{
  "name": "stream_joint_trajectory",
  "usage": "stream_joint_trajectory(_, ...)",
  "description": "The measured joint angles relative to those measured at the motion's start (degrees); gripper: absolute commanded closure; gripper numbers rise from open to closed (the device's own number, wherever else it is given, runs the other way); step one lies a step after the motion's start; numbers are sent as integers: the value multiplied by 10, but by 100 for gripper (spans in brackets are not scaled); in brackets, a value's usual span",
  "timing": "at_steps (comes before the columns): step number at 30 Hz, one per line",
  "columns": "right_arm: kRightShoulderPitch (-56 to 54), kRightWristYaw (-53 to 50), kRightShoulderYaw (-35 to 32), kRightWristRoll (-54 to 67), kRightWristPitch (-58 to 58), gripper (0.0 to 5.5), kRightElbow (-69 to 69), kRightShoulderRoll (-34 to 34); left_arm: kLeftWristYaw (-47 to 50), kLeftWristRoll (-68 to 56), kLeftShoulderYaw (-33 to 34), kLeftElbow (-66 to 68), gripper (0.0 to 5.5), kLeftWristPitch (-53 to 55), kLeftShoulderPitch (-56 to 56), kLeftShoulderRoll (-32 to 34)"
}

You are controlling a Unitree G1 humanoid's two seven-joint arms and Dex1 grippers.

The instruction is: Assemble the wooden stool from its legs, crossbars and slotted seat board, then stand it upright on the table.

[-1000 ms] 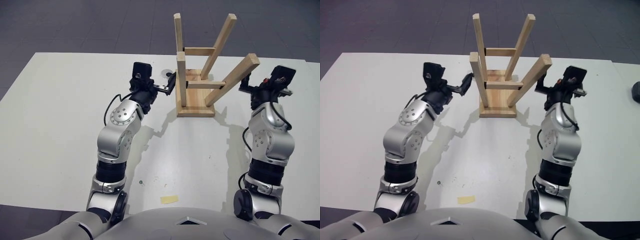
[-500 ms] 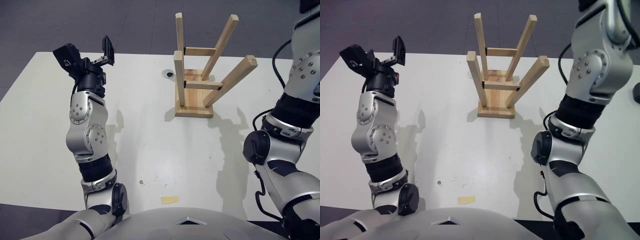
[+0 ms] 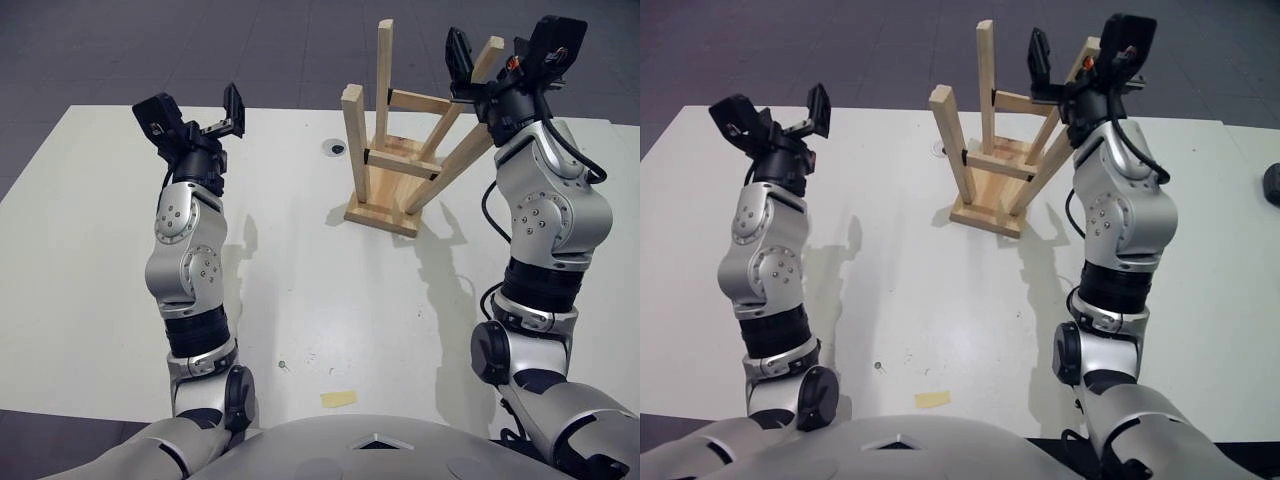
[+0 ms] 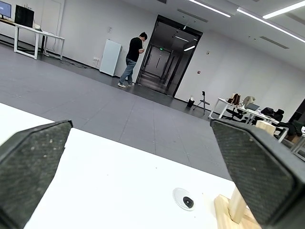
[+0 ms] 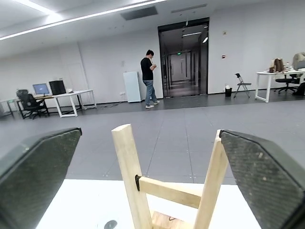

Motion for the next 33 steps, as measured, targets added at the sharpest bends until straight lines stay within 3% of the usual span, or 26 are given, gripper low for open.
stream_joint_trajectory(4,-31,3,-66,56,-19,12,7,-1,-1,0,0,6,10,-3,0,1)
stream_joint_trajectory(9,-90,27,-34,93,-15,12,-35,0,4,1,7,7,10,-9,-3,2)
stream_joint_trajectory(16,-5,-105,-64,-33,-30,12,17,-15,37,13,49,51,10,1,-7,41)
stream_joint_trajectory(20,26,-35,-18,19,-49,12,-110,-1,45,34,33,64,10,8,-6,41)
stream_joint_trajectory(24,5,2,-20,93,-25,12,-151,-2,46,35,23,63,10,8,-2,35)
stream_joint_trajectory(29,16,-120,-72,43,14,12,-65,1,47,34,40,72,10,7,-2,44)
stream_joint_trajectory(33,98,-162,-28,-51,23,12,-57,-2,23,47,37,117,10,25,-6,86)
